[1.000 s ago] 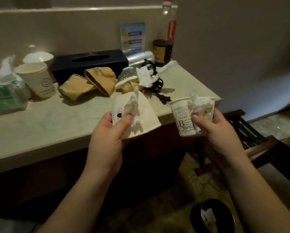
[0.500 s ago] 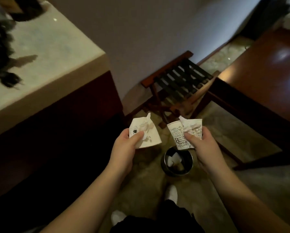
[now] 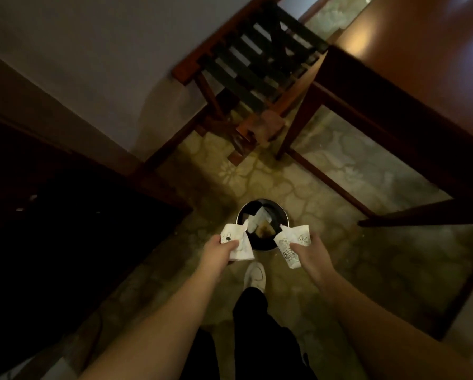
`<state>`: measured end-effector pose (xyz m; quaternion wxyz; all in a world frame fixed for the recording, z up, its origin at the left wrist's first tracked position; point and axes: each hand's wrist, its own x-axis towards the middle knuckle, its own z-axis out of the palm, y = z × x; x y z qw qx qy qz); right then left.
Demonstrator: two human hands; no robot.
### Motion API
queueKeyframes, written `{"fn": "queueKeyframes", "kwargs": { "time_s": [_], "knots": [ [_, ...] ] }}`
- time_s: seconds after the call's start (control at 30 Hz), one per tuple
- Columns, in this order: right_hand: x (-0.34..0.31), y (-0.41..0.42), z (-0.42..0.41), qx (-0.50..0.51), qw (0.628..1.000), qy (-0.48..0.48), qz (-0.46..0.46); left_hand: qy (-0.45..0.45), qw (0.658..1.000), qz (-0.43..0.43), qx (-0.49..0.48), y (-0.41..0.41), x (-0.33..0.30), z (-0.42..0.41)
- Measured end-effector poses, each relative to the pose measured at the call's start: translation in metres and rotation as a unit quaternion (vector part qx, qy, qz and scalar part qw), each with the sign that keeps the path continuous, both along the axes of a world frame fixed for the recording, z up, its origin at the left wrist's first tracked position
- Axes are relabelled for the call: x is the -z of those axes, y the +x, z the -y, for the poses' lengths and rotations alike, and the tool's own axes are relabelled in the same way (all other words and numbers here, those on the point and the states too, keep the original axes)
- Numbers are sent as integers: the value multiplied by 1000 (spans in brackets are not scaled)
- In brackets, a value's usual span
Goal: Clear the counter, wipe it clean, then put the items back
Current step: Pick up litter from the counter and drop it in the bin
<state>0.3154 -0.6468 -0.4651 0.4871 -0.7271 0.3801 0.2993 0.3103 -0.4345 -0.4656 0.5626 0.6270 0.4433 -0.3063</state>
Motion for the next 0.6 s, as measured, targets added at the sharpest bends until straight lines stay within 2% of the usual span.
{"fn": "queueKeyframes", "kwargs": {
  "time_s": [0.37,0.6],
  "knots": [
    [156,38,7,-23,996,-35,-85,21,996,-79,22,26,160,36],
    [204,58,0,-44,993,-57,-97,15,997,-70,18,37,207,42]
  ]
}}
